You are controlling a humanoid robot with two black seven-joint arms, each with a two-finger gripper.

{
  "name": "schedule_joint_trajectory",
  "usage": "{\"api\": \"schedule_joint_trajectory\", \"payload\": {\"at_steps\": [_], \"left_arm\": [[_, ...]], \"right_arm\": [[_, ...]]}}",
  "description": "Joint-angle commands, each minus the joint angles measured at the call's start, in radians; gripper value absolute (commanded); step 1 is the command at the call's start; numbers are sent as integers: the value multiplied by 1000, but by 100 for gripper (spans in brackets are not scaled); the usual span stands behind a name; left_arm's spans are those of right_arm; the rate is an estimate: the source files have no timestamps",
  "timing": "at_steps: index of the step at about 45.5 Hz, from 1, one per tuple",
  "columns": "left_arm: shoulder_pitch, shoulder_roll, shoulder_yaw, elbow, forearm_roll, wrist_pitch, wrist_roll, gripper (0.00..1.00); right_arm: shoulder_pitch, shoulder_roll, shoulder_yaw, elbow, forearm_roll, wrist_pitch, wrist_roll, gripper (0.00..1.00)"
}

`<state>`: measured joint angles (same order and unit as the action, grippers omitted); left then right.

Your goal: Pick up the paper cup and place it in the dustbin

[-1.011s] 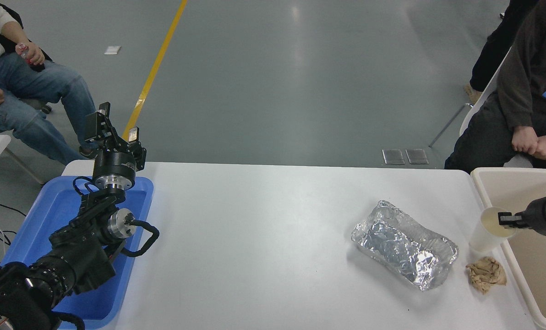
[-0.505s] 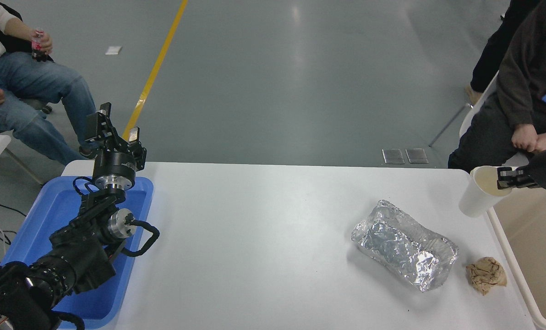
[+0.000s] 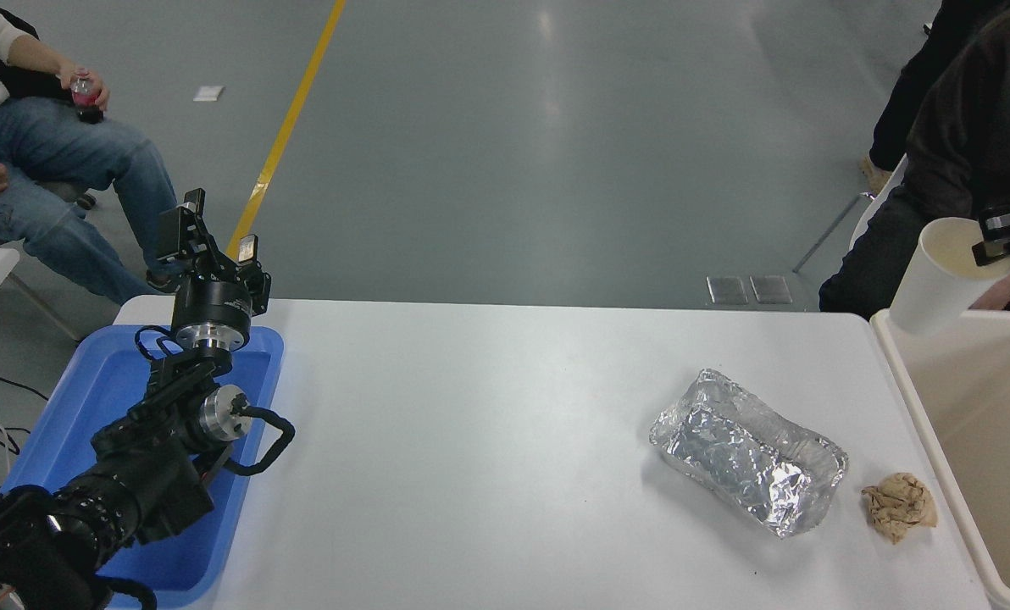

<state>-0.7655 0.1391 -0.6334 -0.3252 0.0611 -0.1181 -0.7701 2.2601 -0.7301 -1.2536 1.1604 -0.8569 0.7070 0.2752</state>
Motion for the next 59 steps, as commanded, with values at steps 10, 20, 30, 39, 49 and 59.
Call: {"api": "schedule_joint_trajectory", "payload": {"at_steps": [10, 20, 30, 39, 49, 59], "left_arm": [[0, 1, 0, 0, 0, 0, 0, 100], [0, 1, 0, 0, -1, 0, 0, 100], [0, 1, 0, 0, 0, 0, 0, 100], [0, 1, 0, 0, 0, 0, 0, 100], [0, 1, 0, 0, 0, 0, 0, 100], [0, 1, 0, 0, 0, 0, 0, 100]], "right_arm": [[159, 31, -113, 82, -2, 31, -1, 0], [121, -6, -179, 35, -56, 25, -1, 0], [24, -164, -162, -53, -180, 8, 2, 0], [-227, -269, 0, -168, -228, -96, 2, 0], [-479, -308, 174, -228, -268, -234, 4, 0], [-801, -249, 244, -404, -265, -495, 4, 0]]}}
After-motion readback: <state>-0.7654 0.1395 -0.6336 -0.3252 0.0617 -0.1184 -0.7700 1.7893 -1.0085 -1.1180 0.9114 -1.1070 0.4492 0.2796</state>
